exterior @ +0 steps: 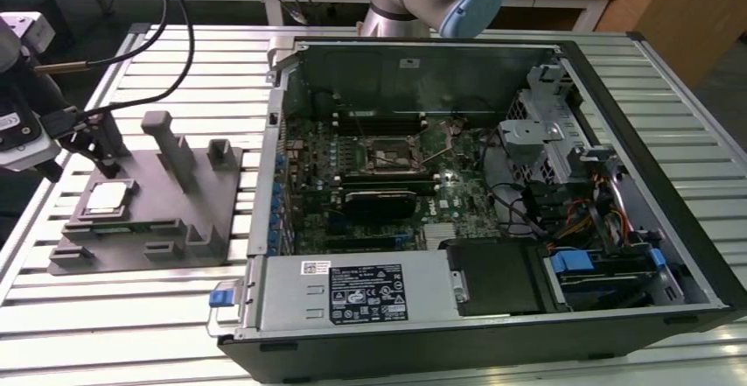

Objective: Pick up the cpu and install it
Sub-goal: 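Pick up the cpu and move it towards the insertion slot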

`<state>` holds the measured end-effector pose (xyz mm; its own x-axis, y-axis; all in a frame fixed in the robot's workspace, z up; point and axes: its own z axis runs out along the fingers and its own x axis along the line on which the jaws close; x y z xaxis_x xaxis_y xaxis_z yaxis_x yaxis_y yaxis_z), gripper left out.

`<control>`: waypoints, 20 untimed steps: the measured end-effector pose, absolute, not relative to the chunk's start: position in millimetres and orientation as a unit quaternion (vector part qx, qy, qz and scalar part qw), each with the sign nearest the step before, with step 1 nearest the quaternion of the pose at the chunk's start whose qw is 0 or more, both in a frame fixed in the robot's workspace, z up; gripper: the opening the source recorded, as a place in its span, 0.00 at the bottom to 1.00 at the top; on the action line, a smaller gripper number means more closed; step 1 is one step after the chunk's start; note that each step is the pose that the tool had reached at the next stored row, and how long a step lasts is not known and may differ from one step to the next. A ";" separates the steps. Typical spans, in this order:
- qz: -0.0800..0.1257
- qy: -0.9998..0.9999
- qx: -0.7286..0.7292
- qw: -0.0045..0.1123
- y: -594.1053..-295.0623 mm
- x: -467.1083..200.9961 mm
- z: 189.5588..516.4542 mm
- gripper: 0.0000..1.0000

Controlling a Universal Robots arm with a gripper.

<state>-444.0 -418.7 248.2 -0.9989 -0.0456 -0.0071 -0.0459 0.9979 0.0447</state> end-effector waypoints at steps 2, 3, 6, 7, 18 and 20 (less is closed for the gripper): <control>0.022 0.999 -0.023 0.003 -418.7 -444.0 247.5 0.71; 0.022 0.999 -0.023 0.003 -418.7 -444.0 247.2 0.71; 0.023 0.999 -0.023 0.003 -418.7 -444.0 246.1 0.71; 0.023 0.999 -0.023 0.003 -418.7 -444.0 245.8 0.71; 0.023 0.999 -0.023 0.003 -418.7 -444.0 241.5 0.71; 0.023 0.999 -0.023 0.003 -418.7 -444.0 240.3 0.71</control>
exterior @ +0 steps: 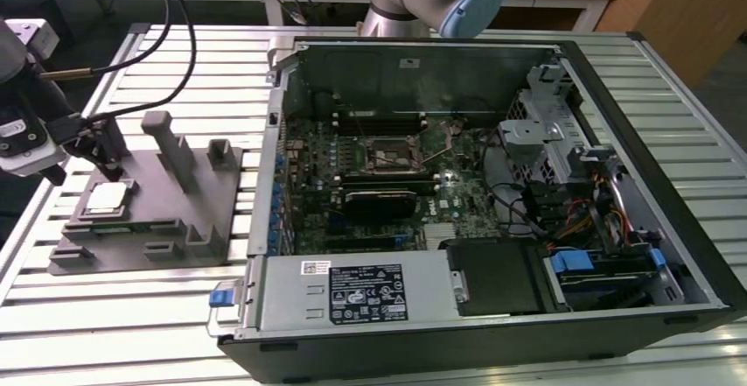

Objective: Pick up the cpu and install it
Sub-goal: 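Pick up the cpu and move it towards the insertion slot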

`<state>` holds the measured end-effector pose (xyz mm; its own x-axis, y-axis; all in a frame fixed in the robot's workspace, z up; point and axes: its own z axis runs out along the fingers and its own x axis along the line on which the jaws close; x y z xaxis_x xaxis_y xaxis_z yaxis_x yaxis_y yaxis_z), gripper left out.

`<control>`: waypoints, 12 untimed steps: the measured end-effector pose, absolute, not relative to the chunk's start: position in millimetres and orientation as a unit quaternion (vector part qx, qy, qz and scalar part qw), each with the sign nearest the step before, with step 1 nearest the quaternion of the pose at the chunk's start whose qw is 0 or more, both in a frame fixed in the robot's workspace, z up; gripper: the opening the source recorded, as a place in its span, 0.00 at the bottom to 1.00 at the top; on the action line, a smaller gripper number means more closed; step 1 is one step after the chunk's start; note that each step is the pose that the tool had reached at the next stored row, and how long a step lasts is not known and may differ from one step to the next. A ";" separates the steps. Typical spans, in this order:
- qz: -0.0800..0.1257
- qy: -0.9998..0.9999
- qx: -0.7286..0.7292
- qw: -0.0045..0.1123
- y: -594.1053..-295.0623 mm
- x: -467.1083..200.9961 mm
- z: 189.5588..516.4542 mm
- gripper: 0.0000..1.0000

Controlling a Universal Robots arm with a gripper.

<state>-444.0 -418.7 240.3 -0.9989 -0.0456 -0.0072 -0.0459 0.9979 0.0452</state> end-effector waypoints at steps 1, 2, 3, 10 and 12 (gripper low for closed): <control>0.023 0.999 -0.023 0.003 -418.7 -444.0 239.6 0.71; 0.023 0.999 -0.023 0.003 -418.7 -444.0 238.6 0.71; 0.023 0.999 -0.023 0.003 -418.7 -444.0 237.6 0.71; 0.023 1.000 -0.005 0.003 -418.6 -444.3 228.2 0.71; 0.023 1.000 -0.004 0.003 -418.3 -444.5 225.2 0.71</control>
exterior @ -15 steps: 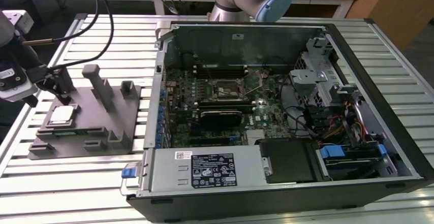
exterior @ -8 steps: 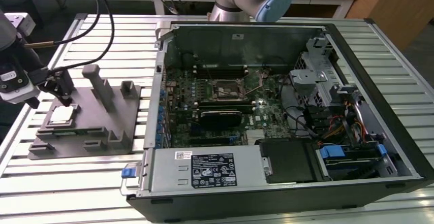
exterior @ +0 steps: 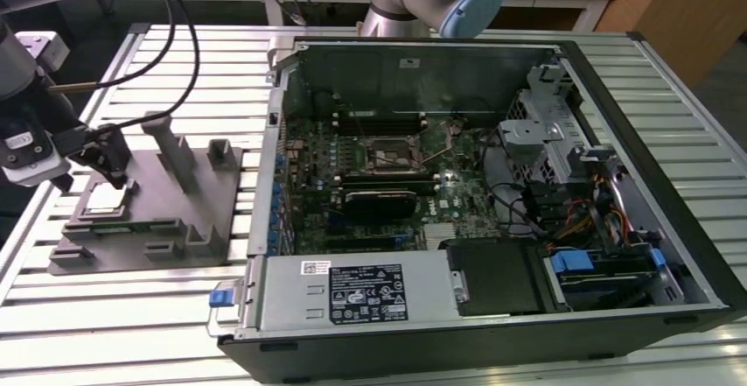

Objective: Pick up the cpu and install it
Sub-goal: 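Pick up the cpu and move it towards the insertion slot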

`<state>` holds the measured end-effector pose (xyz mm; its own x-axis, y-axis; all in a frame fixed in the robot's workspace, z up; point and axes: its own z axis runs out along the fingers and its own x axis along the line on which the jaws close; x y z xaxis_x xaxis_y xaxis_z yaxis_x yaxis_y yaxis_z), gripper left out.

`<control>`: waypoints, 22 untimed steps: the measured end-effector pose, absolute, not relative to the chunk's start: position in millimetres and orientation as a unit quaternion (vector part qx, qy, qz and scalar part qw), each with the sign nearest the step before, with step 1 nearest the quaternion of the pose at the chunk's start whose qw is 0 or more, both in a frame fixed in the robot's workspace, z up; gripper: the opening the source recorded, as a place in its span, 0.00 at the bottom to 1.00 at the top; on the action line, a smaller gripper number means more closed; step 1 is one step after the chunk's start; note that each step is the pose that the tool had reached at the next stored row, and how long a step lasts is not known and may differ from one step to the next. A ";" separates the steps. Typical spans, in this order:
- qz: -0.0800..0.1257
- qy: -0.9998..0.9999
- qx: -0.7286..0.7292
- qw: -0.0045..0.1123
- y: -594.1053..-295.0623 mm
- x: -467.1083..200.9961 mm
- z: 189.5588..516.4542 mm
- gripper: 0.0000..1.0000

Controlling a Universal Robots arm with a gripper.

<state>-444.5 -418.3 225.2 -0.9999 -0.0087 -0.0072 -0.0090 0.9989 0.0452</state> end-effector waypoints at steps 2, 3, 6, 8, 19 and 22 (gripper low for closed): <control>0.023 1.000 -0.004 0.003 -418.1 -444.7 222.8 0.71; 0.023 1.000 -0.004 0.003 -418.0 -444.8 221.4 0.71; 0.024 1.000 -0.006 0.004 -417.9 -445.6 217.4 0.71; 0.024 1.000 -0.009 0.003 -417.9 -446.3 214.2 0.71; 0.024 1.000 -0.009 0.003 -415.8 -447.5 202.5 0.71; 0.024 1.000 -0.009 0.003 -415.8 -447.6 201.8 0.71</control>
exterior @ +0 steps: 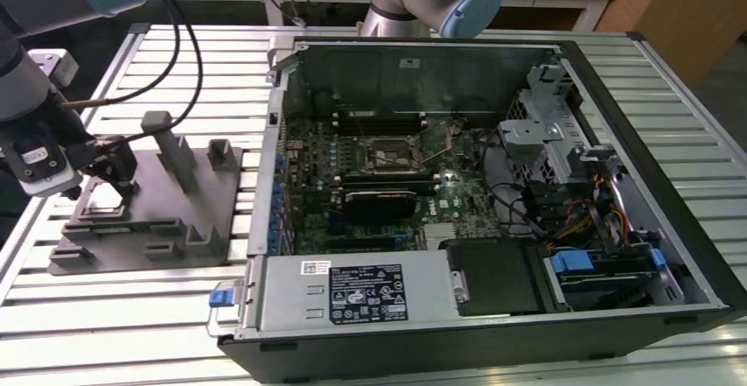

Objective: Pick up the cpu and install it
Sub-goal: 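Pick up the cpu and move it towards the insertion slot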

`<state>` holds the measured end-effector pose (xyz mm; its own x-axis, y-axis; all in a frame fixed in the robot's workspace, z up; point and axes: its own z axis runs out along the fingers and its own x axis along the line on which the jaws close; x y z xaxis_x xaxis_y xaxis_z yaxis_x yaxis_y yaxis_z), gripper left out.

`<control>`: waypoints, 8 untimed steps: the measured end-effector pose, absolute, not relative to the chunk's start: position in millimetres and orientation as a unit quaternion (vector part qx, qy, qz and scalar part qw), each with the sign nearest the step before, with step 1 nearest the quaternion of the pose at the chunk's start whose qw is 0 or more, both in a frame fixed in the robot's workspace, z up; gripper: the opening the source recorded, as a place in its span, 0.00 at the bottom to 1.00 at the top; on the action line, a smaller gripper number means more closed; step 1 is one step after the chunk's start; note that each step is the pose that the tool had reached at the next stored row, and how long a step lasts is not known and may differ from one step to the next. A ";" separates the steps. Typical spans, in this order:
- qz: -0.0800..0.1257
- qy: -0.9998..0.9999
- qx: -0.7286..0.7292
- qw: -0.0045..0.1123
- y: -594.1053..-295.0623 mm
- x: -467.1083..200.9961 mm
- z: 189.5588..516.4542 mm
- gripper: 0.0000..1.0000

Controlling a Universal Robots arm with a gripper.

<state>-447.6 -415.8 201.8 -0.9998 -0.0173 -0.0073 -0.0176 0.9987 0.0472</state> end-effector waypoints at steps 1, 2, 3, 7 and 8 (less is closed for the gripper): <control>0.024 1.000 -0.009 0.003 -415.8 -447.6 201.6 0.71; 0.024 1.000 -0.009 0.003 -415.7 -447.6 201.4 0.71; 0.024 1.000 -0.009 0.003 -415.7 -447.6 201.2 0.71; 0.024 1.000 -0.009 0.003 -415.6 -447.6 200.5 0.71; 0.024 1.000 -0.009 0.003 -415.6 -447.6 200.4 0.71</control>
<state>-447.6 -415.6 200.4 -0.9998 -0.0185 -0.0073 -0.0189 0.9987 0.0472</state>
